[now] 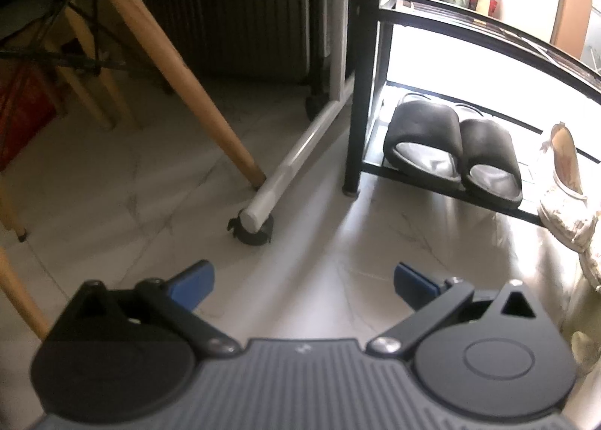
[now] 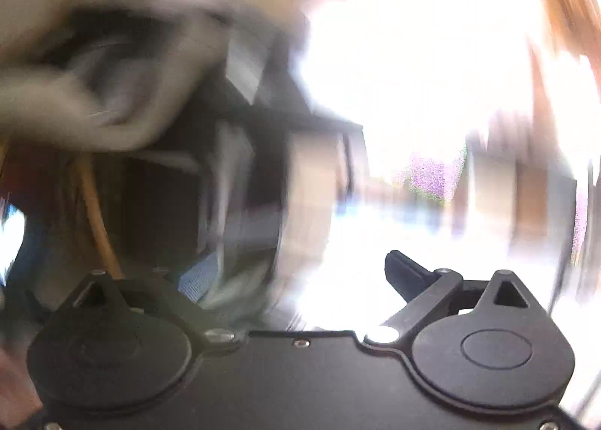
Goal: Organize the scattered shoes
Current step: 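Withdraw the right gripper and return it to the shelved pair, then grasp one white embroidered shoe's heel with the right gripper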
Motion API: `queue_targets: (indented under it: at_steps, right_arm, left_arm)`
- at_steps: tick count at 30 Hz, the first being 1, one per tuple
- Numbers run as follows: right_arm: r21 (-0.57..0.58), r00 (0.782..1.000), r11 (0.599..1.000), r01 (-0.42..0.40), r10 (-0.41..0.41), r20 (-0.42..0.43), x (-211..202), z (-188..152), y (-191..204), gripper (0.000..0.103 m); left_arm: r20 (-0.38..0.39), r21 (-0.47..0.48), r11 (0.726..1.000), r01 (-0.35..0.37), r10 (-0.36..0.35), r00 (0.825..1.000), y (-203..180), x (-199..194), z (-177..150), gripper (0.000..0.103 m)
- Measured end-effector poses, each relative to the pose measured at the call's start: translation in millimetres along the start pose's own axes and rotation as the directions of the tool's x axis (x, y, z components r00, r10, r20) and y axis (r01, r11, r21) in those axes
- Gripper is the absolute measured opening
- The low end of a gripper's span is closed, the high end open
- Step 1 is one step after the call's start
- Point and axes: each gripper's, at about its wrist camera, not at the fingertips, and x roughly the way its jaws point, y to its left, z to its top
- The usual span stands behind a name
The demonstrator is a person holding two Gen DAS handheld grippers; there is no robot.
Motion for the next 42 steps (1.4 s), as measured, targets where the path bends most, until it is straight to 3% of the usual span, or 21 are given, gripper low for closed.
queue_targets:
  at_steps: [1, 3, 4, 6, 7, 9, 12, 15, 17, 21, 25, 28, 34, 39, 42]
  right_arm:
    - [0.148, 0.996, 0.989, 0.017, -0.004, -0.091, 13, -7, -12, 0.095]
    - [0.335, 0.982, 0.938, 0.091, -0.028, -0.189, 39, -22, -31, 0.093]
    - [0.366, 0.978, 0.923, 0.119, -0.045, -0.204, 48, -26, -36, 0.093]
    - [0.145, 0.982, 0.973, 0.178, -0.167, -0.084, 64, -26, -26, 0.095]
    - [0.043, 0.977, 0.977, 0.211, -0.209, -0.041, 69, -28, -24, 0.096]
    - [-0.118, 0.950, 0.945, 0.304, -0.310, -0.036, 95, -40, -25, 0.096]
    - [-0.158, 0.918, 0.913, 0.376, -0.390, -0.068, 127, -55, -30, 0.095]
    - [-0.274, 0.894, 0.858, 0.435, -0.448, 0.019, 147, -65, -22, 0.095]
    - [-0.303, 0.891, 0.843, 0.444, -0.452, 0.046, 151, -69, -26, 0.095]
    - [-0.340, 0.907, 0.844, 0.414, -0.416, 0.071, 161, -69, -25, 0.095]
    - [-0.242, 0.877, 0.847, 0.474, -0.478, 0.046, 170, -59, -47, 0.095]
    - [-0.235, 0.865, 0.837, 0.494, -0.501, 0.034, 183, -57, -61, 0.094]
    - [-0.259, 0.881, 0.848, 0.463, -0.472, 0.029, 201, -59, -65, 0.094]
    - [-0.267, 0.868, 0.836, 0.480, -0.496, 0.011, 218, -57, -78, 0.094]
    - [-0.284, 0.884, 0.855, 0.434, -0.465, -0.046, 230, -54, -86, 0.096]
  left_arm:
    - [-0.001, 0.000, 1.000, 0.004, -0.004, 1.000, 0, -1, -1, 0.102]
    - [-0.001, -0.008, 1.000, 0.010, -0.010, 1.000, 3, -3, -2, 0.102]
    - [-0.001, -0.012, 1.000, 0.013, -0.013, 1.000, 4, -4, -2, 0.102]
    - [0.002, -0.026, 1.000, 0.016, -0.016, 1.000, 5, -4, -1, 0.102]
    - [0.004, -0.033, 0.999, 0.018, -0.018, 1.000, 6, -4, -1, 0.102]
    - [0.005, -0.045, 0.999, 0.026, -0.026, 1.000, 7, -4, 1, 0.102]
    - [0.000, -0.025, 0.999, 0.030, -0.030, 1.000, 3, -3, 0, 0.102]
    - [-0.007, -0.003, 0.999, 0.034, -0.034, 0.999, -1, -2, 0, 0.102]
    - [-0.010, 0.003, 0.999, 0.038, -0.038, 0.999, -2, -1, -1, 0.102]
    - [-0.024, 0.000, 0.999, 0.044, -0.044, 0.999, -3, 3, 0, 0.102]
    - [-0.046, -0.012, 0.999, 0.035, -0.036, 0.998, -2, 7, -1, 0.102]
    - [-0.040, 0.001, 1.000, 0.025, -0.025, 0.999, -5, 6, -1, 0.102]
    - [-0.045, 0.018, 0.999, 0.029, -0.028, 0.999, -8, 8, -2, 0.102]
    - [-0.051, 0.000, 0.999, 0.036, -0.036, 0.998, -5, 10, -1, 0.102]
    - [-0.059, -0.014, 0.999, 0.041, -0.041, 0.997, -4, 12, -1, 0.102]
